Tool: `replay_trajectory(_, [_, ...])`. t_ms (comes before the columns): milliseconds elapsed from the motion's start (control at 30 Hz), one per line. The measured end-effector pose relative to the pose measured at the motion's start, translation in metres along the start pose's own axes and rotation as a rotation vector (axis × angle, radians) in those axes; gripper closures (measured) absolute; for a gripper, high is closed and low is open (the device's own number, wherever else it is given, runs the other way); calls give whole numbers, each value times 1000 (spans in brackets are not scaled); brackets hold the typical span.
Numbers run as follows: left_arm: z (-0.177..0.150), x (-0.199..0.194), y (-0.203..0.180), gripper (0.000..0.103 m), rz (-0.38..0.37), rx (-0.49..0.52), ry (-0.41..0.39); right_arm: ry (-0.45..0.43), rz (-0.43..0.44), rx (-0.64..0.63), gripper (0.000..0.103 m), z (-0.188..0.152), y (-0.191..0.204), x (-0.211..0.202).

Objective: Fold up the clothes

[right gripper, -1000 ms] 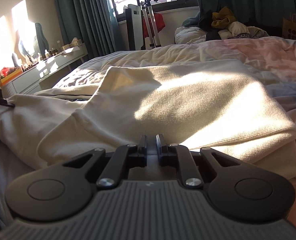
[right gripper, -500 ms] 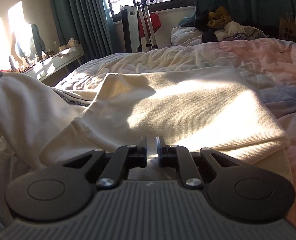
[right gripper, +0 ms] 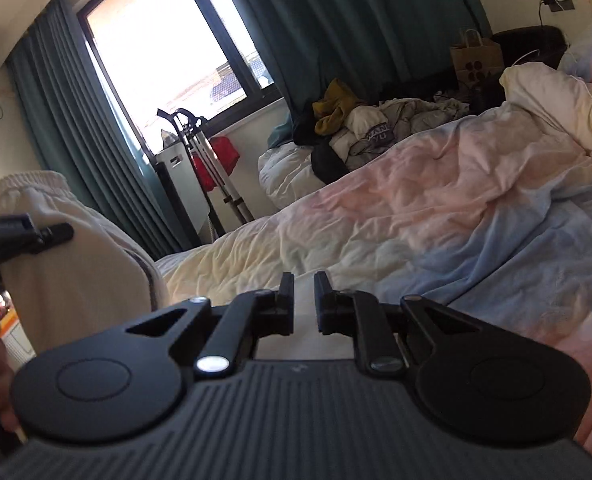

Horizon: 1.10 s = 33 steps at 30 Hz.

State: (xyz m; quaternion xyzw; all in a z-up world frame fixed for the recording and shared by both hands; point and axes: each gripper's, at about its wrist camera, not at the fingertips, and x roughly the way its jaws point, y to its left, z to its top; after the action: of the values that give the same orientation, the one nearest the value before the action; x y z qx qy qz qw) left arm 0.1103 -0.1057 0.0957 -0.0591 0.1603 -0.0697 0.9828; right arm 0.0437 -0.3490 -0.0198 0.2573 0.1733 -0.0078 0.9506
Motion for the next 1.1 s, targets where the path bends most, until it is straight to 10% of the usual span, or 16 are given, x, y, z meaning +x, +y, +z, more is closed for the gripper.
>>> replay_trajectory(200, [-98,30,-56,92,-22,203,118,-84,21,237,89,17,-64,-12])
replay_trajectory(367, [-180,55,-100,91,-39,374,217,10,92,357,89,10,-85,7])
replay_trajectory(533, [-177,33,-74,83,-97,415,241,67,159,390,89,9,-83,18])
replay_trajectory(700, [-169,9,-45,34,-157,450,261,124,216,381,89,14,-77,28])
replay_trajectory(800, [-165,-5,-28,33,-193,472,274,183,238,401,88,14,-75,43])
replay_trajectory(967, [-161,-28,-2,33,-230,521,276,251,299,384,47,17,-58,68])
replay_trajectory(1100, [-162,-41,16,35,-244,557,269,297,202,264,43,21,-35,90])
